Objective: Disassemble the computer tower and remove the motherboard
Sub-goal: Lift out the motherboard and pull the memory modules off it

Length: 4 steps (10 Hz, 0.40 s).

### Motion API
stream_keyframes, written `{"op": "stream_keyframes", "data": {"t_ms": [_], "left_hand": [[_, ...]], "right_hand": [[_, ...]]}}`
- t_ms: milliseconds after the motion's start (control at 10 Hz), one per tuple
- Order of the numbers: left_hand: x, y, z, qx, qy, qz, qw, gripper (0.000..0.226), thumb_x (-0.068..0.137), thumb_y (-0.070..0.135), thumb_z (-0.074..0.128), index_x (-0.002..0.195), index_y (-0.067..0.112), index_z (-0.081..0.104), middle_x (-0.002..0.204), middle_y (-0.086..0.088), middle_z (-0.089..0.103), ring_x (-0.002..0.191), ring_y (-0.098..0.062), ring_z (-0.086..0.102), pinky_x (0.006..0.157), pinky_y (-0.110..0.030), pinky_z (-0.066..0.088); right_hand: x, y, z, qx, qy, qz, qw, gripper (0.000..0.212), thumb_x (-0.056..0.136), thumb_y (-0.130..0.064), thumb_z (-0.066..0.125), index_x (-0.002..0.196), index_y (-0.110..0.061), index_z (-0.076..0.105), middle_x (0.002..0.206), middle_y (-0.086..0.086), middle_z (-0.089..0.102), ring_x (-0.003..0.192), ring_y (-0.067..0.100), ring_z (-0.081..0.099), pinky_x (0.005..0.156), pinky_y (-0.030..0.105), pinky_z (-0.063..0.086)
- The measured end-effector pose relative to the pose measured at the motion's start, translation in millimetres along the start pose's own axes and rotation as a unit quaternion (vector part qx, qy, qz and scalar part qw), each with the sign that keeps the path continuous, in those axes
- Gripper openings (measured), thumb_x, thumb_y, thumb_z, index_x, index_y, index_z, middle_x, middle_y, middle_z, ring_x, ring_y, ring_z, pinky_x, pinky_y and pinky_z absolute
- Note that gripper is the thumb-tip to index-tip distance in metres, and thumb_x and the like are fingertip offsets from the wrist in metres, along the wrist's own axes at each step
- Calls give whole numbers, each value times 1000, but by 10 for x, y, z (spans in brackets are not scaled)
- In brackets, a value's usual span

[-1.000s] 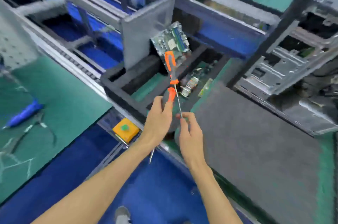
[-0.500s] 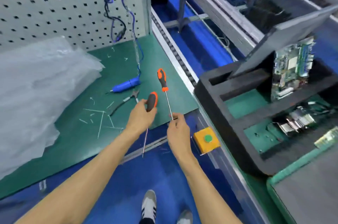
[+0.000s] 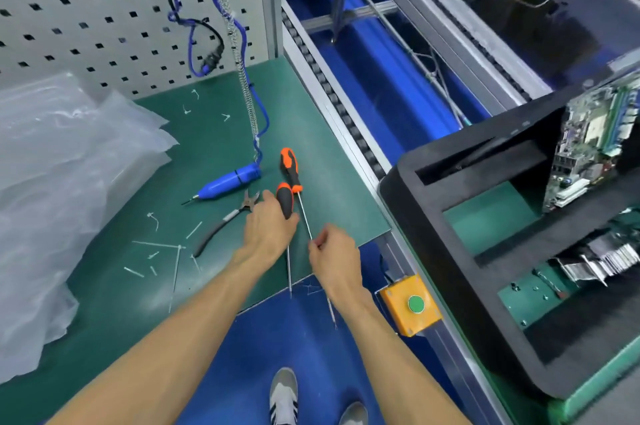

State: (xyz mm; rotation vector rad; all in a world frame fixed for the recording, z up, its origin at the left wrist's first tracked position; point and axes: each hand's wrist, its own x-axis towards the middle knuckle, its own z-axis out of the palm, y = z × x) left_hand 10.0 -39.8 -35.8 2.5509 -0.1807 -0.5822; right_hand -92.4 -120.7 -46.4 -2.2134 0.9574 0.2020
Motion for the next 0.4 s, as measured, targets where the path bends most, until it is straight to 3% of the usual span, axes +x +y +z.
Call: {"op": "stream_keyframes", "data": {"t_ms": [100, 300, 400], "left_hand": [[61, -14, 0, 55, -2, 20, 998, 39, 87, 29, 65, 108, 1, 47, 106, -22, 66, 93, -43, 65, 76, -44, 52], [70, 119, -80, 129, 0, 47, 990, 58, 84, 45, 69, 116, 4, 44, 120, -18, 53, 112, -39, 56, 90, -45, 44], [56, 237, -136, 158, 32, 54, 985, 55, 87, 46, 63, 119, 5, 43, 122, -17, 47, 104, -42, 60, 86, -48, 46]], "right_hand": [[58, -77, 43, -10, -15, -11, 1000, 9, 96, -22, 60, 93, -16, 54, 96, 9, 68, 84, 31, 63, 69, 38, 50], [45, -125, -91, -11, -22, -9, 1000, 27, 97, -38, 61, 113, -17, 55, 105, 8, 68, 92, 32, 65, 68, 36, 45], [12, -105, -258, 4, -3, -26, 1000, 28, 99, -34, 56, 120, -17, 54, 111, 7, 70, 98, 30, 66, 76, 39, 52]]}}
